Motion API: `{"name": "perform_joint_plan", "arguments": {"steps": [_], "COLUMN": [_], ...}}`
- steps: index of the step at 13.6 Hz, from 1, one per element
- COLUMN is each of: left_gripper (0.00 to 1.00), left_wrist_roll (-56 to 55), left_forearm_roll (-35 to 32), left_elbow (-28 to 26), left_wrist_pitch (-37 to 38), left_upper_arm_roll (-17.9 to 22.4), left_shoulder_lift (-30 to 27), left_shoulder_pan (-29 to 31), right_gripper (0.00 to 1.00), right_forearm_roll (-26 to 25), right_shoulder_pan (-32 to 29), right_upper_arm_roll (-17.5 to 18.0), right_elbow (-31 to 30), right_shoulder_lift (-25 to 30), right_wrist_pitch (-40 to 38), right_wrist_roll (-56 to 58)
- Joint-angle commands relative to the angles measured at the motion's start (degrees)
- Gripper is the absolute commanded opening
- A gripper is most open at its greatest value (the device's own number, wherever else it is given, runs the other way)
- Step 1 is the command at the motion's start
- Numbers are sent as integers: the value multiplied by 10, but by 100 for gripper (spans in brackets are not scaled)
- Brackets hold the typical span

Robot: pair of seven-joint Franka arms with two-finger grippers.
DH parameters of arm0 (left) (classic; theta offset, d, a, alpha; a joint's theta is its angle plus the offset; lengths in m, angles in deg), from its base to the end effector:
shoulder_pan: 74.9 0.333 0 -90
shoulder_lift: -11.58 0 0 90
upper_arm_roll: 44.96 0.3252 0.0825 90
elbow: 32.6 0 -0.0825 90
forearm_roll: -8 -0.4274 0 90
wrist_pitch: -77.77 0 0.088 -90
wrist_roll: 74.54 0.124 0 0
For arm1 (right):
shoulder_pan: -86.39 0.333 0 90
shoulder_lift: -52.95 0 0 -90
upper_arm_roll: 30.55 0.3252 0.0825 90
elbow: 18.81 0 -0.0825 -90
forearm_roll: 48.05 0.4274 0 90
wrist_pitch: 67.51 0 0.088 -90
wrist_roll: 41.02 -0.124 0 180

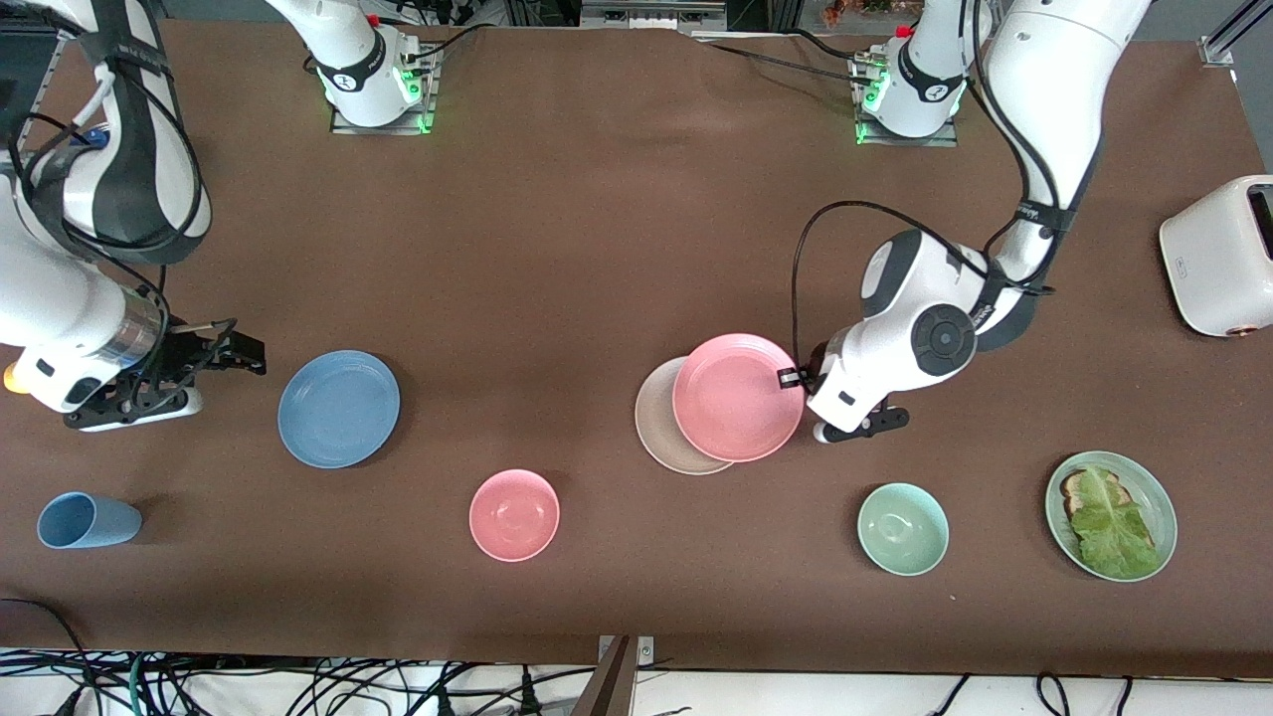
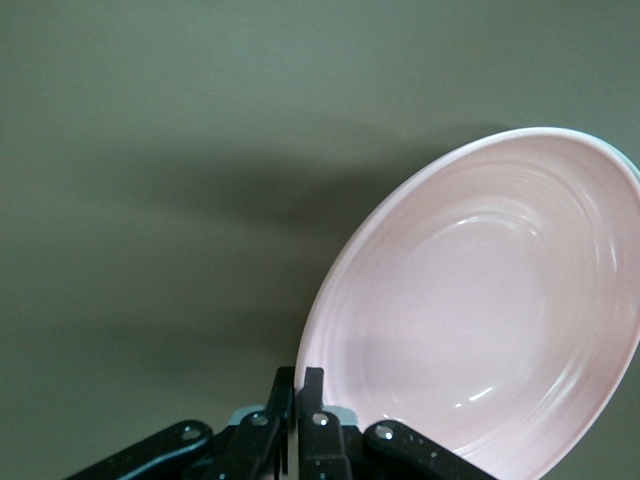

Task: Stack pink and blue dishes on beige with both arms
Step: 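Carry the pink plate onto the beige plate while the right gripper reaches the blue plate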

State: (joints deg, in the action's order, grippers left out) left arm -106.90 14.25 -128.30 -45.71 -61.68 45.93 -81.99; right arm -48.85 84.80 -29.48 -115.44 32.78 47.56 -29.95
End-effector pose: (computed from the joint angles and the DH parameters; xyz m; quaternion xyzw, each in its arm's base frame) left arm 0.6521 -0.2758 0.2266 0.9829 0.1260 -0.1006 0.0894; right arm 0.6924 -0.0083 0.3642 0.9954 0.0944 -0.0153 0.0015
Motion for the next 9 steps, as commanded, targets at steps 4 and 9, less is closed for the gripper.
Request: {"name": "perform_joint_plan", "arguments": {"steps": [4, 9], "left_gripper": [0, 78], "left_wrist_roll": [-46, -37], "left_forearm_roll": [6, 5], "left_elbow": [70, 71], "left_wrist_pitch": [-19, -25], "left_upper_arm_roll": [7, 8], "left_shoulder_lift": [68, 73], "left_shoulder_pan": [-36, -38], "right_gripper": [100, 91], "right_forearm_roll": [-1, 3], "right_shoulder_pan": [-42, -52], "right_upper_arm_roll": [4, 4], "right_elbow": [-52, -129], "right_shoulder_lift": [-91, -92], "right_wrist_pitch": [176, 255], "right_wrist_roll": [51, 54]}}
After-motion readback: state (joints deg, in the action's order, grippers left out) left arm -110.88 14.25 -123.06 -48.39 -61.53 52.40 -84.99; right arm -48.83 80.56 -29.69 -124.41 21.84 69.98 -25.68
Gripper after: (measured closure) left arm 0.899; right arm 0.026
